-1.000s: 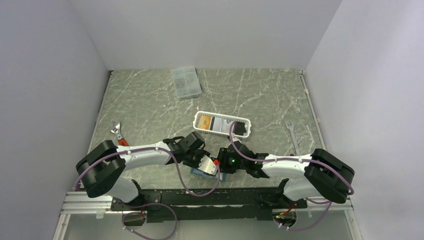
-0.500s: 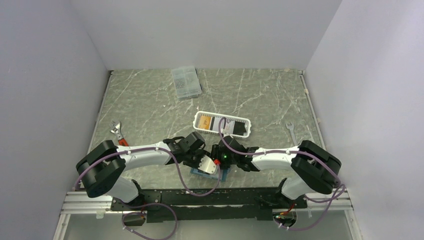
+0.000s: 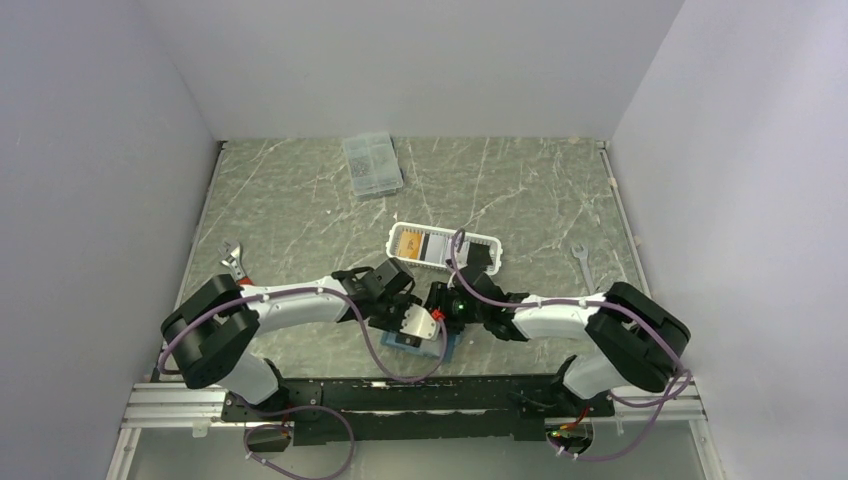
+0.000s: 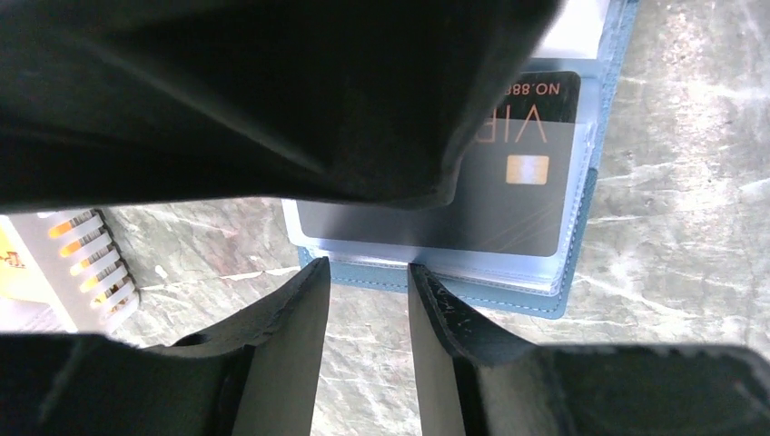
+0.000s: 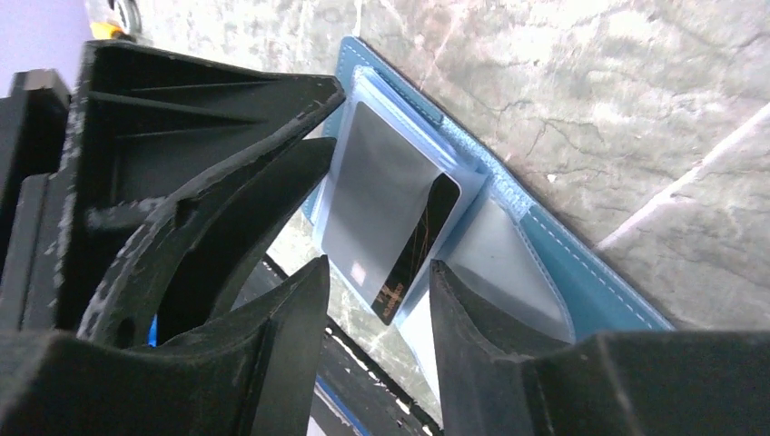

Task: Put the credit cards into the card holder
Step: Insert the credit card into the card holder, then pick up the credit card from the storage box.

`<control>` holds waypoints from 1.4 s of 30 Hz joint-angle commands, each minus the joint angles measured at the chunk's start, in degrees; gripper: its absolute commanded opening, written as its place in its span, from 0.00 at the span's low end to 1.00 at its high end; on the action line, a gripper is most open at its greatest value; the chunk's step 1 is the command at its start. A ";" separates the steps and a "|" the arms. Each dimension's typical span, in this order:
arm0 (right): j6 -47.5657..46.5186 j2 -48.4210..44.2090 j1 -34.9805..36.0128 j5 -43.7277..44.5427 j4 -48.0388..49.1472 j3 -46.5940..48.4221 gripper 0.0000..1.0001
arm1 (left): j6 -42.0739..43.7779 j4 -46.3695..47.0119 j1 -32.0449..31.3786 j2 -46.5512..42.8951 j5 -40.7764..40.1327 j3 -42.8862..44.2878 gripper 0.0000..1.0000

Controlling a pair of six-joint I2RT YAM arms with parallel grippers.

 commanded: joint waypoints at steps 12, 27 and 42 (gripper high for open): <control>-13.20 -18.99 -14.44 0.13 -32.24 15.59 0.66 | -3.09 -19.58 12.88 -5.15 8.38 12.40 0.42; -25.55 2.96 -28.54 10.14 -36.30 33.64 0.68 | -21.85 -20.84 22.56 6.43 24.34 37.08 0.43; -24.42 19.01 -30.09 3.62 -25.88 38.97 0.56 | -32.31 -11.27 23.70 28.42 19.54 52.35 0.35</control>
